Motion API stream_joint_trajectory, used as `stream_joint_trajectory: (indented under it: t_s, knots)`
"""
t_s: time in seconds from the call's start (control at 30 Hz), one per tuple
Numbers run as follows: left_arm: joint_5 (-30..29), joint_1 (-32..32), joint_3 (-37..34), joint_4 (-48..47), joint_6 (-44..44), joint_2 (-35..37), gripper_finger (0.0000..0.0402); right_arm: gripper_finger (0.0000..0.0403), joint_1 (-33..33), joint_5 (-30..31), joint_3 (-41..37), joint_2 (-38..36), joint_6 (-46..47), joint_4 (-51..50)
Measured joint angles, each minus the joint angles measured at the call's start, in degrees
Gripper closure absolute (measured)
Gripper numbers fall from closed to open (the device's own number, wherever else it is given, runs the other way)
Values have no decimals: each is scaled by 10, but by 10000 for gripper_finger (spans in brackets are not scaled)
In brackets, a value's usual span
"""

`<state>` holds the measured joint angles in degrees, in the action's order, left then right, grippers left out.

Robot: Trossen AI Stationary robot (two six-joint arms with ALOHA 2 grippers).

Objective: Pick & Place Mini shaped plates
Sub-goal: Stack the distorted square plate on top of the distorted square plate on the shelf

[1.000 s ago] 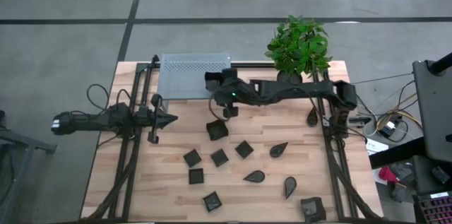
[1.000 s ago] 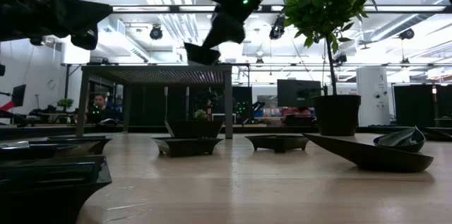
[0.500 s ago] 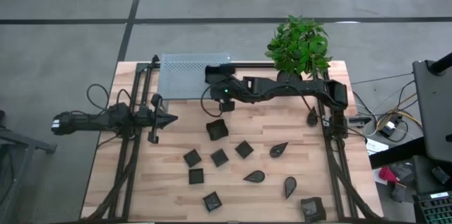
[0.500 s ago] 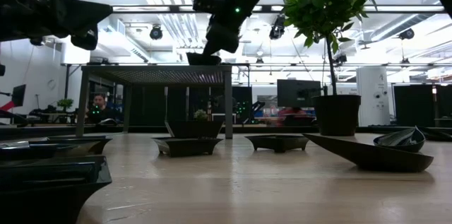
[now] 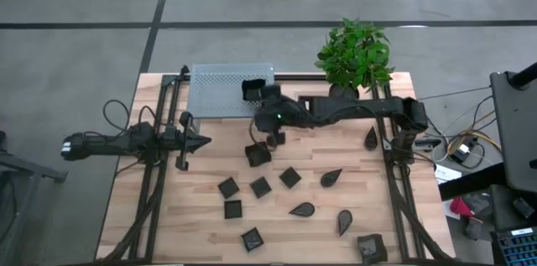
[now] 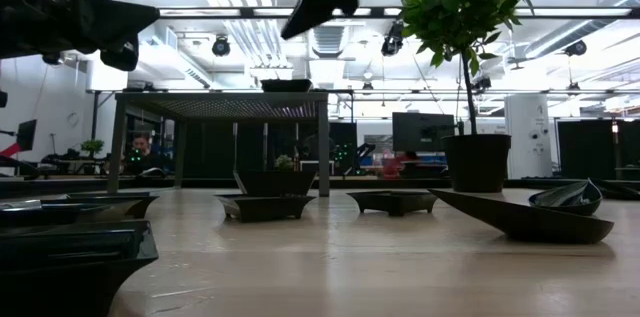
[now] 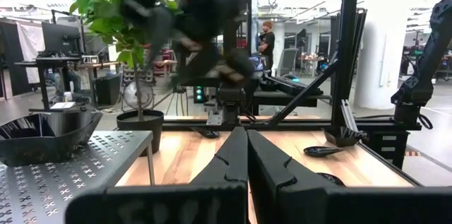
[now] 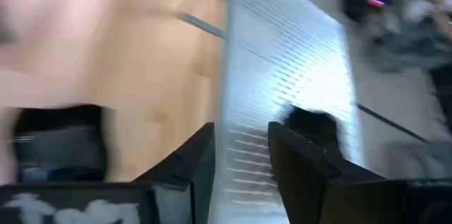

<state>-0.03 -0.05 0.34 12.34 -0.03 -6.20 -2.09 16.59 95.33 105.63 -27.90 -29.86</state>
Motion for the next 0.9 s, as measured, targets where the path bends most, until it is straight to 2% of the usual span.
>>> stream_joint_trajectory:
  t_s: [0.13,0.3,0.43,0.5,0.67,0.9]
  knots:
    - [0,0,0,0,0,0,401,269,33,-48,0,-13,17,-38]
    - [0,0,0,-1,0,0,401,278,84,-53,-1,-15,47,-105]
    - [0,0,0,0,0,0,401,287,115,-53,-12,-12,71,-107]
    - [0,0,0,0,0,0,401,291,125,-56,-21,-12,82,-93]
    - [0,0,0,0,0,0,401,299,128,-116,-53,-11,117,-42]
    - [0,0,0,0,0,0,401,308,127,-121,-127,-7,120,53]
